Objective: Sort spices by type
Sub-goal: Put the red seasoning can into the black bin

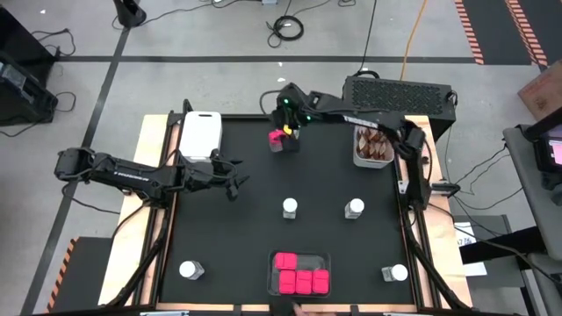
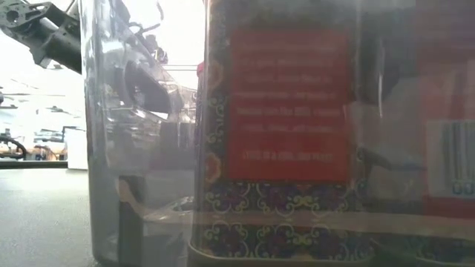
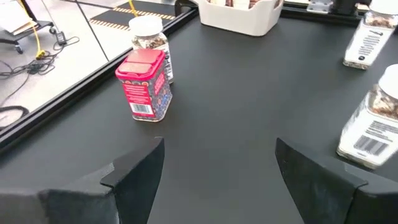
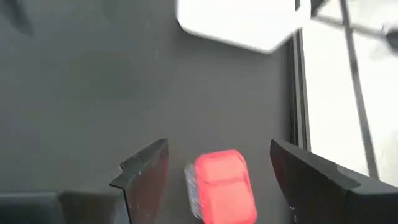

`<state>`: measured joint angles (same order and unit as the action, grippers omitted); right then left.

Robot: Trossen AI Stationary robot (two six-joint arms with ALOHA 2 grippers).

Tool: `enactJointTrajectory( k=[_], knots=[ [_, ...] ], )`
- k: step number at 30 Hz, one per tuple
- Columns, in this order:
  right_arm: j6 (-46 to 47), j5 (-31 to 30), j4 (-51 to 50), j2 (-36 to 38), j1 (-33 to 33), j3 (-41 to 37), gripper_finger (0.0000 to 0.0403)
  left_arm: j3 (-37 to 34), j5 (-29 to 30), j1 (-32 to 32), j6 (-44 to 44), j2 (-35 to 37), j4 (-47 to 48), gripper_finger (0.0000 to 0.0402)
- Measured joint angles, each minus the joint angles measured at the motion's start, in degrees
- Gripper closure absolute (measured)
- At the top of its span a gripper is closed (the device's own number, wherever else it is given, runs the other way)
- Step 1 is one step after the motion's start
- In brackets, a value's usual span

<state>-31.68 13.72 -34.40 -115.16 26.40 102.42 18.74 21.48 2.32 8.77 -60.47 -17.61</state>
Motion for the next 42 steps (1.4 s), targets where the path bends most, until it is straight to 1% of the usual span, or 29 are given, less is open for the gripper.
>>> enactJointTrajectory(
  k=[4, 6, 10, 12, 15, 22, 26, 33, 42],
  knots=[
    [-2.06, 0.03, -1.97, -6.4, 2.72, 5.51, 0.0126, 0.0, -0.08, 0.96, 1.33, -0.02, 0.75, 0.0091],
    [-3.03, 0.25, -5.32, -9.62, 3.33, 10.04, 0.0124, 0.0, -0.11, 1.28, 1.34, -0.02, 0.72, 0.0091],
    [-4.3, 0.32, -15.98, -16.09, 3.67, 20.17, 0.0124, 0.0, -0.22, 1.41, 1.34, -0.02, 0.79, 0.0091],
    [-4.5, 1.38, -19.92, -18.29, 3.45, 24.42, 0.0124, 0.0, -0.25, 1.41, 1.34, -0.02, 1.07, 0.0091],
    [-4.73, 1.61, -22.3, -20.25, 2.91, 28.82, 0.0124, 0.0, -0.27, 1.41, 1.23, -0.13, 1.65, 0.0091],
    [-5.46, 0.84, -23.64, -22.37, 2.4, 29.46, 0.0124, 0.0, -0.27, 1.41, 0.9, -0.28, 1.99, 0.0091],
    [-5.48, -3.22, -23.72, -22.52, 2.34, 29.52, 0.0124, 0.0, -0.27, 1.41, 0.76, -0.28, 2.08, 0.0091],
    [-3.68, -3.27, -27.44, -22.54, 2.4, 29.52, 0.0124, 0.0, -0.27, 1.41, 0.2, -0.28, 2.08, 0.0091],
    [-2.83, -3.45, -28.14, -22.54, 2.22, 29.05, 0.0124, 0.0, -0.27, 1.41, -0.13, -0.28, 2.08, 0.0091]
  ],
)
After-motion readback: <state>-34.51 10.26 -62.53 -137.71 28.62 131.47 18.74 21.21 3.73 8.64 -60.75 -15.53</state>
